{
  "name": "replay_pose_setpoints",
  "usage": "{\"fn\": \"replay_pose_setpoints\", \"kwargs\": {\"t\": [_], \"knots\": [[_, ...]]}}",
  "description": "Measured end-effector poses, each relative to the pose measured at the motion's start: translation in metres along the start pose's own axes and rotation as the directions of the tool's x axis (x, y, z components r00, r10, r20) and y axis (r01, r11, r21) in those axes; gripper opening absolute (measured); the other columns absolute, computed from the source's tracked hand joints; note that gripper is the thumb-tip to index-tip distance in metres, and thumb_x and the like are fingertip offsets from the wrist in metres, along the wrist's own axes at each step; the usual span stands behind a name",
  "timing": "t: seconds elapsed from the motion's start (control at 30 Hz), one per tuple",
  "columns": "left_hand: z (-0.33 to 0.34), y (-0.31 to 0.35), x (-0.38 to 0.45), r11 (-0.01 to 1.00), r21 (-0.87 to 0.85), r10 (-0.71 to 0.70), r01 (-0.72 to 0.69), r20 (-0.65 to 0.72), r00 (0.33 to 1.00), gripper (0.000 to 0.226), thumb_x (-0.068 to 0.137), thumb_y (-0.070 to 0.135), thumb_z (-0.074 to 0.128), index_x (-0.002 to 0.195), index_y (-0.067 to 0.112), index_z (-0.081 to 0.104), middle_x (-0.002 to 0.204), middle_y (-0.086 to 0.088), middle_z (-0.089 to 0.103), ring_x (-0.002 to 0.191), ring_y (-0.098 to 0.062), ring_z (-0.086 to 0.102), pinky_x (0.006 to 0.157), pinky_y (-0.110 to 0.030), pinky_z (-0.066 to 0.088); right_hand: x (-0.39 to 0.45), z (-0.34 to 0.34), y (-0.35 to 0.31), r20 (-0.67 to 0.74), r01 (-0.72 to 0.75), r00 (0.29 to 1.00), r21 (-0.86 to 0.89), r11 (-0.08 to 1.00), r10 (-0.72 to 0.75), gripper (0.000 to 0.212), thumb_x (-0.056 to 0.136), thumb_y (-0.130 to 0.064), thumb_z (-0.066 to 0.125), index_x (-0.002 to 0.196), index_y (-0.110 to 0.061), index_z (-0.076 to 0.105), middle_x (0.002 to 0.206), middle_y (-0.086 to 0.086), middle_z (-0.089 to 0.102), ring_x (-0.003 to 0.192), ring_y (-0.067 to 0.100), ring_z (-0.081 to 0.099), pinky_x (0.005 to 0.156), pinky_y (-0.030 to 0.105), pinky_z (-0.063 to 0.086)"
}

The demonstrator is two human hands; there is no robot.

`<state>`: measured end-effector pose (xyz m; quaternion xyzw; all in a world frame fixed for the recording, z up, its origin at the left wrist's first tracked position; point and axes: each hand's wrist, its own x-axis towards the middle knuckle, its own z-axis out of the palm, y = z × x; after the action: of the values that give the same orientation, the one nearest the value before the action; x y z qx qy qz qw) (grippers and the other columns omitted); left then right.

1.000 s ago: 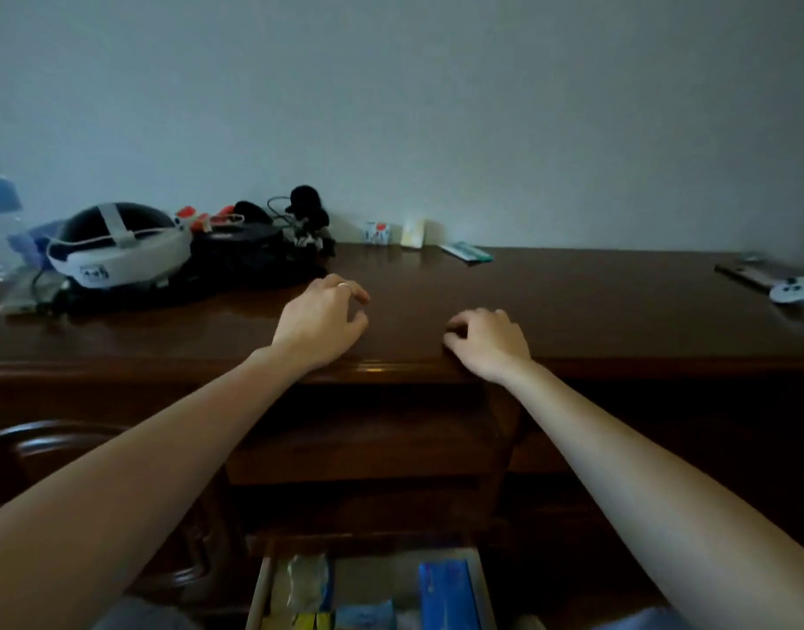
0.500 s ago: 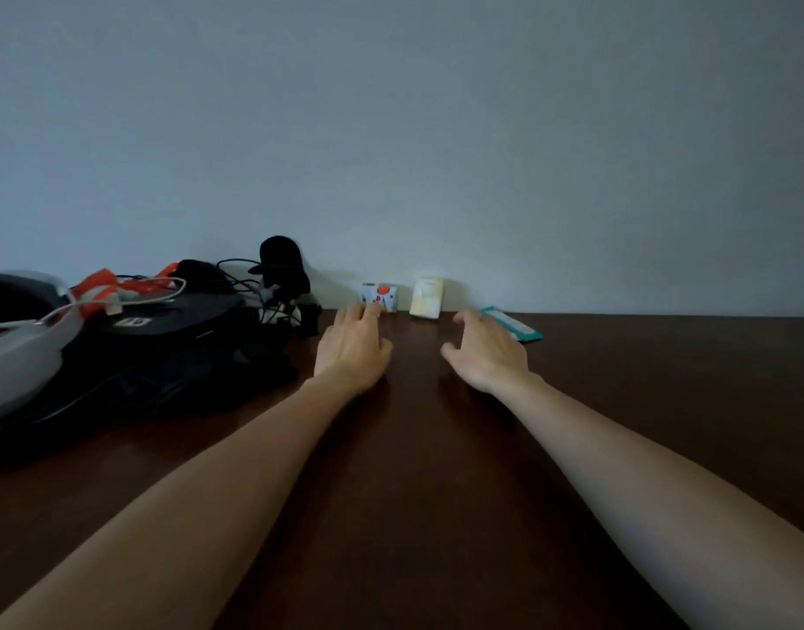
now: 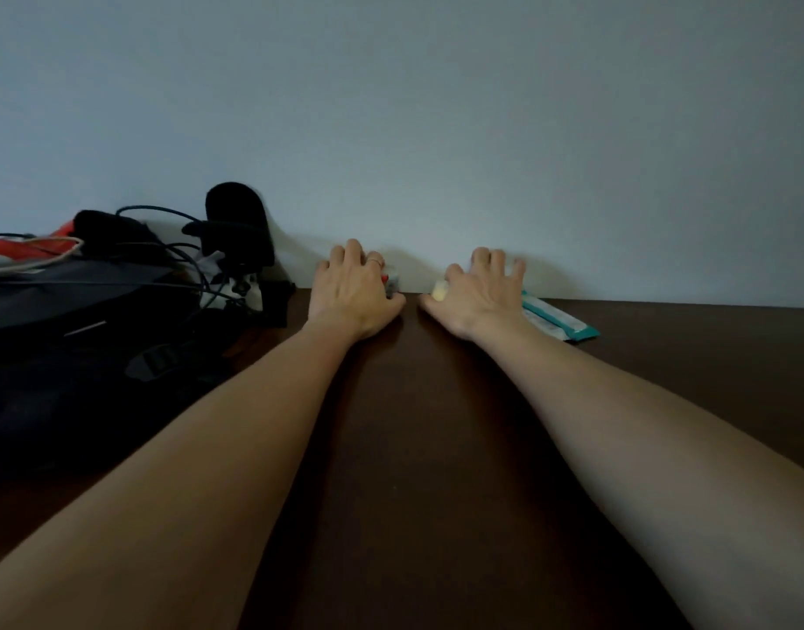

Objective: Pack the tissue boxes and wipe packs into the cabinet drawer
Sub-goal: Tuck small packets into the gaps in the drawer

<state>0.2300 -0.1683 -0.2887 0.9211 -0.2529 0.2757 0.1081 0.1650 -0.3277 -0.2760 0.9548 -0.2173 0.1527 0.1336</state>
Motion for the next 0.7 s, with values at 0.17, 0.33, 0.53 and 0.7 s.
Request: {"fn": "replay_pose_setpoints", "kwargs": {"t": [0.17,0.33,0.53,0.7], "knots": [[-0.006,0.002,-0.009,0.989,-0.145,0.038,-0.029,0.056,0.998,0.046,0.086,0.051,0.060,0.117,0.017,0.054,0.117,-0.009,0.050,0.109,-0.027,0.046,0.080,-0.038,0.045,-0.020,-0.003,0.049,0.334,-0.210,0.933,0.208,0.955,0.132,0.071,0.088,-0.077,0.030,0.143,-0.033,0.034,0.146,0.016,0.047,0.134,0.044,0.043,0.110,0.073,0.021],[-0.025,0.012,-0.038,0.989,-0.147,0.037,-0.025,0.077,0.996,0.034,0.090,0.052,0.057,0.107,0.023,0.049,0.097,-0.005,0.066,0.104,-0.026,0.052,0.071,-0.038,0.047,-0.061,-0.027,0.058,0.367,-0.132,0.930,0.282,0.950,0.020,0.065,0.094,-0.069,0.034,0.146,-0.031,0.030,0.143,0.011,0.054,0.128,0.038,0.052,0.109,0.059,0.036],[-0.082,0.037,-0.121,0.978,-0.207,0.029,-0.008,0.099,0.995,0.032,0.088,0.052,0.058,0.103,0.027,0.043,0.104,-0.002,0.066,0.103,-0.024,0.050,0.074,-0.037,0.044,-0.165,-0.069,0.046,0.312,0.020,0.936,0.417,0.909,-0.164,0.057,0.095,-0.069,0.035,0.140,-0.034,0.037,0.128,0.006,0.062,0.109,0.029,0.060,0.088,0.044,0.045],[-0.152,0.043,-0.214,0.974,-0.228,0.051,-0.016,0.147,0.988,0.035,0.085,0.050,0.061,0.102,0.026,0.042,0.106,-0.001,0.063,0.103,-0.021,0.048,0.072,-0.032,0.040,-0.268,-0.103,0.045,0.214,0.103,0.932,0.619,0.779,-0.293,0.066,0.082,-0.072,0.054,0.138,-0.041,0.037,0.129,-0.002,0.060,0.104,0.018,0.057,0.078,0.037,0.046]]}}
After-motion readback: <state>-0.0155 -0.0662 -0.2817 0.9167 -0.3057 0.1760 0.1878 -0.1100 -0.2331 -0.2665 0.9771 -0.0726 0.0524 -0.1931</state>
